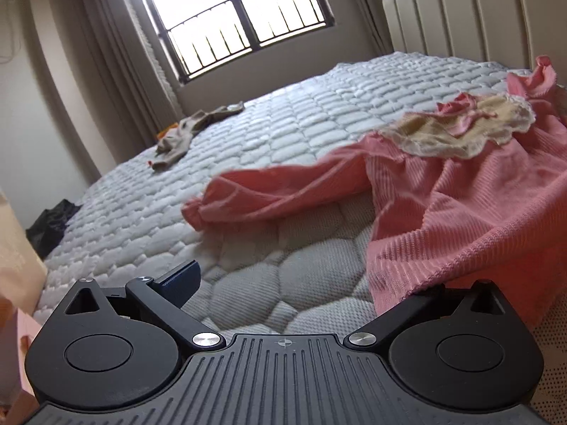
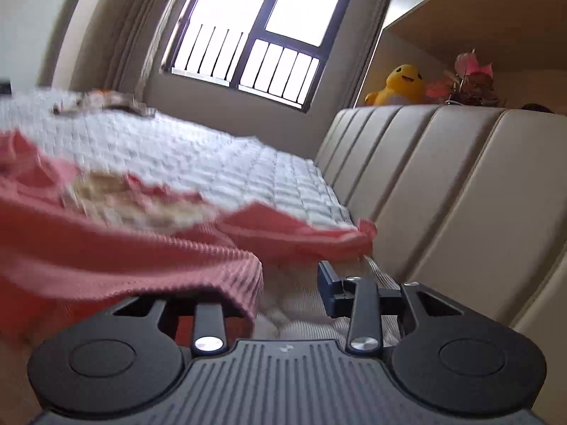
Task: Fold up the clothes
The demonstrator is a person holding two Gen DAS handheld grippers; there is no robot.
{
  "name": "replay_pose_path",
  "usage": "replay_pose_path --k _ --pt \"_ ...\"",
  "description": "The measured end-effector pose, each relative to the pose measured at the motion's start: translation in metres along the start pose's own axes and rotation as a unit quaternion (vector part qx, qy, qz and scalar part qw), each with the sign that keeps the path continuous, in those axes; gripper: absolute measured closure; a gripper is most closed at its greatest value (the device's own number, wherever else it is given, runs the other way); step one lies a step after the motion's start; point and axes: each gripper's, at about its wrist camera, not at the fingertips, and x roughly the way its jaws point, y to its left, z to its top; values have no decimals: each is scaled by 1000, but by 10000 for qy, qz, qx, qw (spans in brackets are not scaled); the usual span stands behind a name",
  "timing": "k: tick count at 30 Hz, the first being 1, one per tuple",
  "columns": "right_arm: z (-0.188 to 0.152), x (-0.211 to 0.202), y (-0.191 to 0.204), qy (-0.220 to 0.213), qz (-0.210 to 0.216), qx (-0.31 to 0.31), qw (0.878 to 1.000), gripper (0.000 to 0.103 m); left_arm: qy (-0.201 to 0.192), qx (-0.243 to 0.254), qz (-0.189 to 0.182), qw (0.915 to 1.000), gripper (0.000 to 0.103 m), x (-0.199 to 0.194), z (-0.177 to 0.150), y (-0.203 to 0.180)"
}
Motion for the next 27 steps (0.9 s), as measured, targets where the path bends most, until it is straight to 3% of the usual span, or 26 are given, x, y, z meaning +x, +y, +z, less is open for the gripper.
replay_pose_path --k 2,5,7,9,11,15,20,23,27 --pt "31 -17 -19 -303 302 660 9969 68 -267 -110 149 9995 0 -11 15 14" --pt "42 -37 -42 -374 555 1163 9910 68 -585 -149 307 9977 0 -27 35 24" --pt "29 -39 -54 -97 627 1369 9885 68 -672 -128 293 9972 0 -33 39 25" --pt "4 -39 -62 266 429 1344 9896 67 -639 -180 202 9976 0 -36 37 24" --pt "-23 -34 -68 651 145 1219 9903 48 -478 -290 -25 9984 0 -37 27 24" --pt "-67 -38 -62 1174 -88 482 9919 41 -50 -195 -467 9987 0 -36 -5 15" --pt "-83 -52 -48 1526 668 34 9860 30 486 148 -670 9965 0 -33 -39 -1" --pt "-82 -63 -53 1504 1113 25 9823 30 628 211 -967 9931 0 -40 -52 1" --pt "-55 -62 -71 1104 1250 569 9844 19 531 -67 -1953 9793 0 -57 -53 19"
